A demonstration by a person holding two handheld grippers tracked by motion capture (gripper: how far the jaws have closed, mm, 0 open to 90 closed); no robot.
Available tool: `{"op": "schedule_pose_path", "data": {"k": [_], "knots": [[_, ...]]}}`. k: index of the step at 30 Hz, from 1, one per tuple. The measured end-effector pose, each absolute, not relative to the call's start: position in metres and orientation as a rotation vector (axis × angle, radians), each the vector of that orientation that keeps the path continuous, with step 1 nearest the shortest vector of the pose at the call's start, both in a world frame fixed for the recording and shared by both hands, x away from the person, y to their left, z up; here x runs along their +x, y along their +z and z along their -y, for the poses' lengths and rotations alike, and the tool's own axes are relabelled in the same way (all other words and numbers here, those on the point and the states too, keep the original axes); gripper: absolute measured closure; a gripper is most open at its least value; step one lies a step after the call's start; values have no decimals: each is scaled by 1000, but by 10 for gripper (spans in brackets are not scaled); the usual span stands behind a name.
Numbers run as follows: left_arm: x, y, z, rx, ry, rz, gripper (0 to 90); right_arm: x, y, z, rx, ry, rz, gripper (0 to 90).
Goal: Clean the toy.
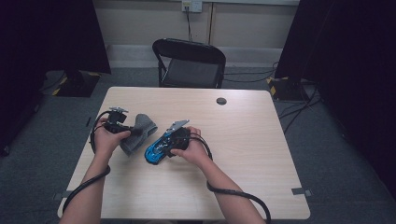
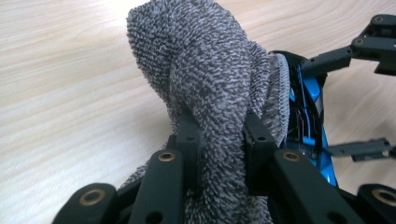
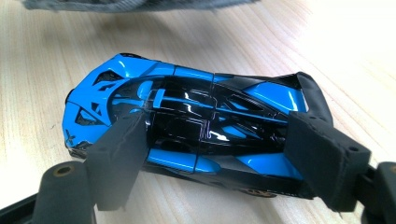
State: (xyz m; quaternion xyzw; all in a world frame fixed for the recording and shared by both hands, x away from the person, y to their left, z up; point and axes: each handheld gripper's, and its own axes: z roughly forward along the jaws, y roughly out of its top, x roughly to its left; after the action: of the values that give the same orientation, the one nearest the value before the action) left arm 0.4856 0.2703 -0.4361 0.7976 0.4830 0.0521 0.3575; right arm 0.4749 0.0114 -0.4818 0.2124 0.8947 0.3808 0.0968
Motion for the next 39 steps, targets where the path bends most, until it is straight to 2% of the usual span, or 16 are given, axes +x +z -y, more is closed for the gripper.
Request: {"op": "schedule_pose_path", "data": {"k": [20,39], "knots": [[530,-462,-214,2120,142,-1221,730,475,-482,-11,629,1132,-2649,209],[526,-478,-204,2206,151,-1158,734,476,-481,-11,627,1122,-2656,209]]}}
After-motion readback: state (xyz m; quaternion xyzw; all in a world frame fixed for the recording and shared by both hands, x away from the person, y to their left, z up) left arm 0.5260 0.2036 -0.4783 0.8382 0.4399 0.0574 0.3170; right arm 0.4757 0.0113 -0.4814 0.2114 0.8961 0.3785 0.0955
